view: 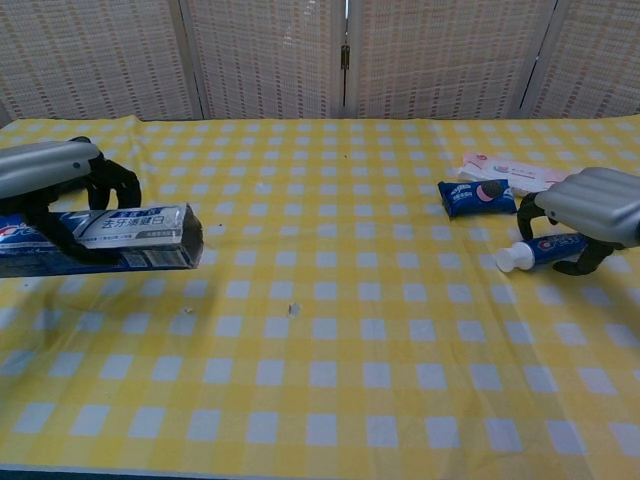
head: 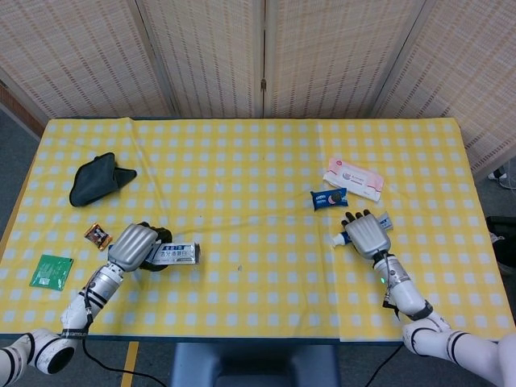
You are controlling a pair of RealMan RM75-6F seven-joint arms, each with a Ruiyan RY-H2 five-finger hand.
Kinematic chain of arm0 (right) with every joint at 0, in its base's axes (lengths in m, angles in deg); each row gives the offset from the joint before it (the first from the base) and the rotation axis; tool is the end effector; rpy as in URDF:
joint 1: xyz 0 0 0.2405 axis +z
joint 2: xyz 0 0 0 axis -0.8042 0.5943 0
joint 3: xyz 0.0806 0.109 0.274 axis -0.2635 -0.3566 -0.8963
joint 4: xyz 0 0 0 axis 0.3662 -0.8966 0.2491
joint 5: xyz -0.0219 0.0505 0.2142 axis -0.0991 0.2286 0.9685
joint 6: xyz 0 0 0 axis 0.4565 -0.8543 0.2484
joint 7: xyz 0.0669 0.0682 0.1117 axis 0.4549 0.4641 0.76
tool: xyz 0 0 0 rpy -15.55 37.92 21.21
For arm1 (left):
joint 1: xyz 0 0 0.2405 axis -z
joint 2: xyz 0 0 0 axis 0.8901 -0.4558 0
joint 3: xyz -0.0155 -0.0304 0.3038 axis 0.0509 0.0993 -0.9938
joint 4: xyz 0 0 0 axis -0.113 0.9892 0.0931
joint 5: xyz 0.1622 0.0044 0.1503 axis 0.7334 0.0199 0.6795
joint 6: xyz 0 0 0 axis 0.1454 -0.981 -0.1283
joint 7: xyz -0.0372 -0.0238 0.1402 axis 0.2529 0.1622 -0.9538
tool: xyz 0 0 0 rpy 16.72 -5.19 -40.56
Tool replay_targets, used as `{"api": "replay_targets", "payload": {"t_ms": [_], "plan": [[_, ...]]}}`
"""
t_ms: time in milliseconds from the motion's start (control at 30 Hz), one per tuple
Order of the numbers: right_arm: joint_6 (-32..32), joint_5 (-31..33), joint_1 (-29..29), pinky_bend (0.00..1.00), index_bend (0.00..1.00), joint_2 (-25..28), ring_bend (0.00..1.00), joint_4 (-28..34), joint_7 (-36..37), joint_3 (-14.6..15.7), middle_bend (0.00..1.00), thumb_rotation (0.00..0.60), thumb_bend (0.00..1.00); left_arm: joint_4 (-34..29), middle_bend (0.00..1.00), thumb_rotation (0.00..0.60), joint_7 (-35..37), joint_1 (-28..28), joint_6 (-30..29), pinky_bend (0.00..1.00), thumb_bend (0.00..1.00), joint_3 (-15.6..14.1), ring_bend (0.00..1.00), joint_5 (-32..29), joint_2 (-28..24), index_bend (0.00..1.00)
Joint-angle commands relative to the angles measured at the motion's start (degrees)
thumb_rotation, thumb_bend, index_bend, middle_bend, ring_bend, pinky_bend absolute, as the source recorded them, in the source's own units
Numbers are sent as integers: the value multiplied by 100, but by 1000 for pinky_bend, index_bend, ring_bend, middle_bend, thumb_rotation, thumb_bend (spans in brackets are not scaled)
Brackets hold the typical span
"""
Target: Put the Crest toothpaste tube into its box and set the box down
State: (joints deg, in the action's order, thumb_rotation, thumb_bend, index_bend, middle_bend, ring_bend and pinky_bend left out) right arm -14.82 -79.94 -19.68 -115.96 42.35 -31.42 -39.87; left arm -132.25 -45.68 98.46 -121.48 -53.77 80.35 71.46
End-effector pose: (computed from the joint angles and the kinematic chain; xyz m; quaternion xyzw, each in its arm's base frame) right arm -0.3119 -0.3750 -0.0131 0.7977 -0.2387 0.1963 0.5178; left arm -0.2570 0.3544 0.0375 -0.7572 -0.3620 -0.3782 0.3906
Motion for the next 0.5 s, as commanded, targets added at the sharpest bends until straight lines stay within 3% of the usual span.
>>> {"api": "replay_targets", "payload": {"t_ms": [33,400,500], "plan": [[-131,-118,24,404,498,-141,418,-183,66,26,352,600,336,5,691,600,14,-1,-2,466,232,4,648,6,-9,679],[-721,-579,32,791,902,-446,766,-803,583,56,660,600,335,-12,691,600,105,-102,-180,465,232,35,648,17,-63,680],[-1097,-798,-8,836,939,-300,814,-741,1110,9,692,600,336,-69,691,600,83,-145,-255,465,232,77,649,-30,-96,681]]}}
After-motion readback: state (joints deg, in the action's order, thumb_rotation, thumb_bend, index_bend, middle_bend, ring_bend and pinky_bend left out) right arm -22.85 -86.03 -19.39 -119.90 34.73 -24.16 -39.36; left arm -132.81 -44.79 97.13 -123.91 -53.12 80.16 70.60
